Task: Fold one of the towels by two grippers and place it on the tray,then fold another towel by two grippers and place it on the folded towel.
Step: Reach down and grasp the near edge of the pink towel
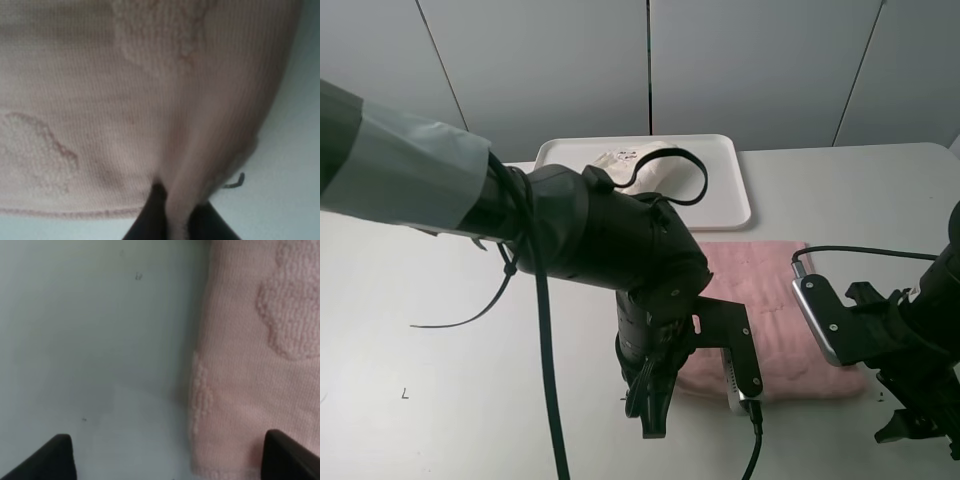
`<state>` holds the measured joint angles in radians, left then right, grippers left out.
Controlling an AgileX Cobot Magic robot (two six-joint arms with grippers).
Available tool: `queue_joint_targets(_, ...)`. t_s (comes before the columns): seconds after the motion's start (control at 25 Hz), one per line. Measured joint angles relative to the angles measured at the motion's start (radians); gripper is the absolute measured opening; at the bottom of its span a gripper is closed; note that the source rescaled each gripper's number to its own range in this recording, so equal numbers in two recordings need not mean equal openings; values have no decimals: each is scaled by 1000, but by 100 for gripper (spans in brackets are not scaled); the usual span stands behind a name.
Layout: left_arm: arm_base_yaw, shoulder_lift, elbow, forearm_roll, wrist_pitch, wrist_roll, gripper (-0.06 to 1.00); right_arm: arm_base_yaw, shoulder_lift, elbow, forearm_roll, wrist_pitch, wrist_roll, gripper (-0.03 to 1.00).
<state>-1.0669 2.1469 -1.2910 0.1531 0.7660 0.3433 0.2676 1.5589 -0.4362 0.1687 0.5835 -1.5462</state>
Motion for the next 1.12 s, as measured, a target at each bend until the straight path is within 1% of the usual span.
queue_joint_targets(0.64,0,0,0,0,0,0,1,0,2,0,0,-8,0,81)
queue_joint_targets(0.8,0,0,0,0,0,0,1,0,51,0,9,-13,0,81)
queue_joint_targets(0.96,0,0,0,0,2,0,1,31,64,0,24,-20,0,80)
queue_joint_targets(1.12,0,0,0,2,2,0,1,41,70,0,27,-42,0,78)
